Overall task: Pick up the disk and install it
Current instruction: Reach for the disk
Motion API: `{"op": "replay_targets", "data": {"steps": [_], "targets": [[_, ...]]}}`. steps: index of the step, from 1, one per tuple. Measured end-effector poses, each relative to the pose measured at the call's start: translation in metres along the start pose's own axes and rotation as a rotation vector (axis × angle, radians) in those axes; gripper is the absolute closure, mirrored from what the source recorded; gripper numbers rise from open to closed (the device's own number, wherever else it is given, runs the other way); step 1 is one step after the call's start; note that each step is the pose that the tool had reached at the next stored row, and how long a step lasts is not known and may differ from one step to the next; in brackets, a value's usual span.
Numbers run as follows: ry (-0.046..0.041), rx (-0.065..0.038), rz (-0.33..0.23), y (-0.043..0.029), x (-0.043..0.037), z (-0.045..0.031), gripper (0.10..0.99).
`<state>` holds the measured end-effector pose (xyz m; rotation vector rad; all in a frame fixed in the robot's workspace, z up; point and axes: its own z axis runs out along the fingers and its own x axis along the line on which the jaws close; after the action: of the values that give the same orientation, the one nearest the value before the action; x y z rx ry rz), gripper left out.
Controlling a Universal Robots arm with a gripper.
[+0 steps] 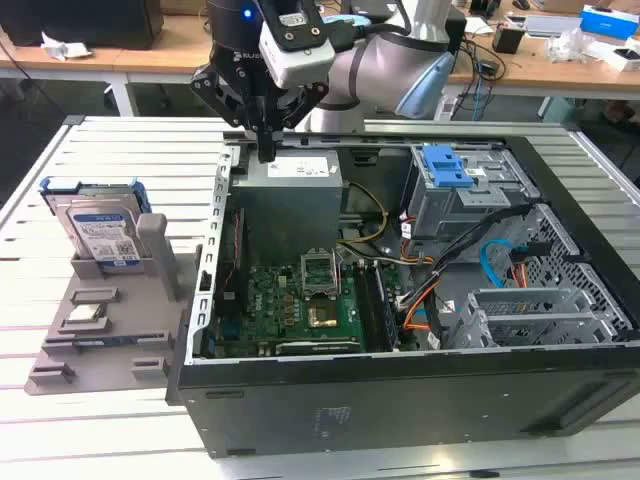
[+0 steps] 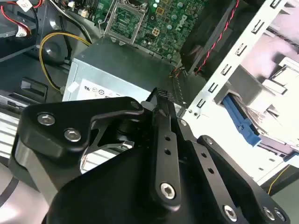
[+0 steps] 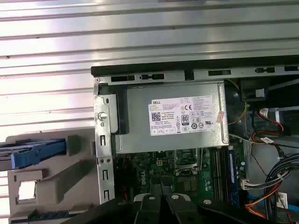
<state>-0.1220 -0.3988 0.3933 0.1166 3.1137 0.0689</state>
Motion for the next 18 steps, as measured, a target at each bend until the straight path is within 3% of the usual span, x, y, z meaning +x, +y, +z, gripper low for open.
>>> {"op": "replay_targets", "data": {"steps": [2, 5, 11, 14, 18], "targets": [[0.0, 0.0, 0.0, -0.0014, 0.0182, -0.0005, 0.98], [0.0, 0.0, 0.0, -0.0022, 0.0297, -0.0008, 0.98], [0.0, 0.0, 0.0, -0.0031, 0.0411, -0.0011, 0.98], [0.0, 0.0, 0.0, -0.0039, 0.0521, -0.0014, 0.98], [0.0, 0.0, 0.0, -0.0043, 0.0577, -0.0015, 0.98]]}}
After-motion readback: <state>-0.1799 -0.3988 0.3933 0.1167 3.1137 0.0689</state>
